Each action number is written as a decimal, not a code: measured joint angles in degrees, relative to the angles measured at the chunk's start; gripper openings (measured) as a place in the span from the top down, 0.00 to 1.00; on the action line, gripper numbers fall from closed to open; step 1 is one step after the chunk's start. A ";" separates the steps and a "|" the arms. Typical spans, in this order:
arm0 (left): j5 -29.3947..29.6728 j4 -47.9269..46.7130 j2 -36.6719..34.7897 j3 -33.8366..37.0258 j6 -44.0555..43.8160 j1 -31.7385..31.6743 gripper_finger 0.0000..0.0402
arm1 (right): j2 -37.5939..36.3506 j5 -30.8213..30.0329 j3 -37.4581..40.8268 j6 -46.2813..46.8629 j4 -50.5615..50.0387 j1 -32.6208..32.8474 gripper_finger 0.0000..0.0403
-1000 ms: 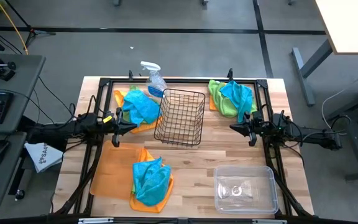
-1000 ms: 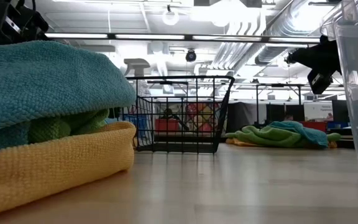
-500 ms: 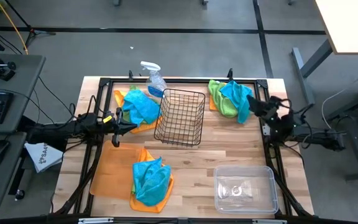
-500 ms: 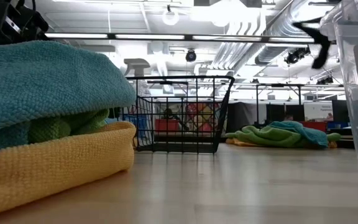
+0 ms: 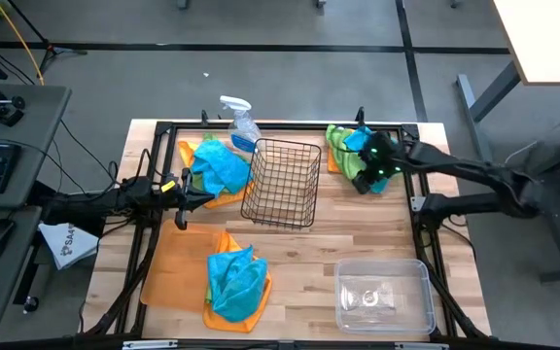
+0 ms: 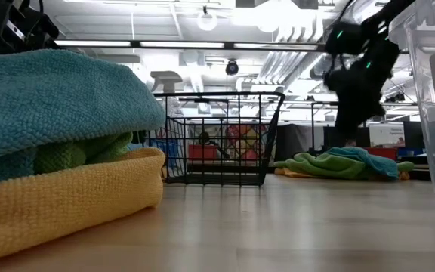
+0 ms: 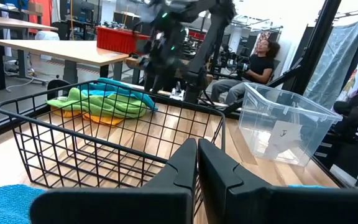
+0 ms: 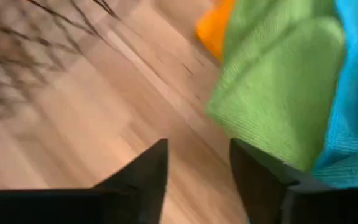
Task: Sort microfiber towel by color & place in baskets
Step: Put the top right green microfiber towel into the transparent bin
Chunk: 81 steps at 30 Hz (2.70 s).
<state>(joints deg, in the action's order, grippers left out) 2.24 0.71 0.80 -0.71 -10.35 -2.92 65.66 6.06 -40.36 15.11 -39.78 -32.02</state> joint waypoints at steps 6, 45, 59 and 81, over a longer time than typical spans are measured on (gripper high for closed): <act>0.00 0.00 0.00 -0.02 -0.02 0.02 0.99 | 12.50 -5.16 -5.32 -2.90 0.44 0.66 0.40; 0.00 0.00 0.00 -0.01 -0.02 0.02 0.99 | -0.04 -8.96 -49.10 -12.25 -32.63 2.81 1.00; 0.00 0.00 0.00 0.00 0.00 0.00 0.99 | -12.59 28.41 -49.90 15.28 -18.90 13.03 1.00; 0.00 0.00 0.00 -0.02 0.00 0.00 0.99 | -2.84 9.91 -49.74 51.78 -11.38 64.01 1.00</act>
<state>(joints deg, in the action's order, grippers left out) 2.24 0.71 0.80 -0.73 -10.35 -2.92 62.83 15.96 -90.11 66.90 -51.16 31.99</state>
